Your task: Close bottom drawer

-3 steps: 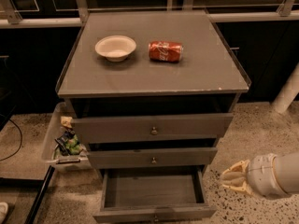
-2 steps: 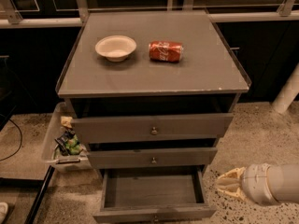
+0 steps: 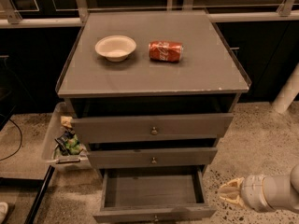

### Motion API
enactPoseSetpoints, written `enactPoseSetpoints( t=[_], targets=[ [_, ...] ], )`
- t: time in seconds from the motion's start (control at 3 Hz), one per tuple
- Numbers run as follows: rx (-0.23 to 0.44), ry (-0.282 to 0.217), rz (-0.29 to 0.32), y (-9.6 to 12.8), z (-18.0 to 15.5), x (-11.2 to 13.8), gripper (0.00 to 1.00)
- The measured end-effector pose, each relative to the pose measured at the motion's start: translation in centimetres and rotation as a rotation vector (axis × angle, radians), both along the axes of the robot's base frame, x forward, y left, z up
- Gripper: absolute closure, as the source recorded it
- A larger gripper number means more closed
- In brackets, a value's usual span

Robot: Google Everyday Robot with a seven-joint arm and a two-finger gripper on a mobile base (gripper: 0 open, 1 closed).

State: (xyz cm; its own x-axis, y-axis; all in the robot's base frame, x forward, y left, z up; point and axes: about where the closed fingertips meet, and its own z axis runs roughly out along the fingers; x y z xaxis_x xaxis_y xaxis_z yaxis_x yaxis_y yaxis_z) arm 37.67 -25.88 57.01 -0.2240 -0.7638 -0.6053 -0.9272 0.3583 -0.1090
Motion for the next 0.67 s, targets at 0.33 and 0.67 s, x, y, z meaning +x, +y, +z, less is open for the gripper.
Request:
enactPoseSetpoints(
  t=[0.33, 0.67],
  targets=[
    [0.0, 0.0, 0.0, 0.0, 0.0, 0.0, 1.0],
    [0.056, 0.029, -0.015, 1.0, -2.9, 0.3, 1.0]
  ],
)
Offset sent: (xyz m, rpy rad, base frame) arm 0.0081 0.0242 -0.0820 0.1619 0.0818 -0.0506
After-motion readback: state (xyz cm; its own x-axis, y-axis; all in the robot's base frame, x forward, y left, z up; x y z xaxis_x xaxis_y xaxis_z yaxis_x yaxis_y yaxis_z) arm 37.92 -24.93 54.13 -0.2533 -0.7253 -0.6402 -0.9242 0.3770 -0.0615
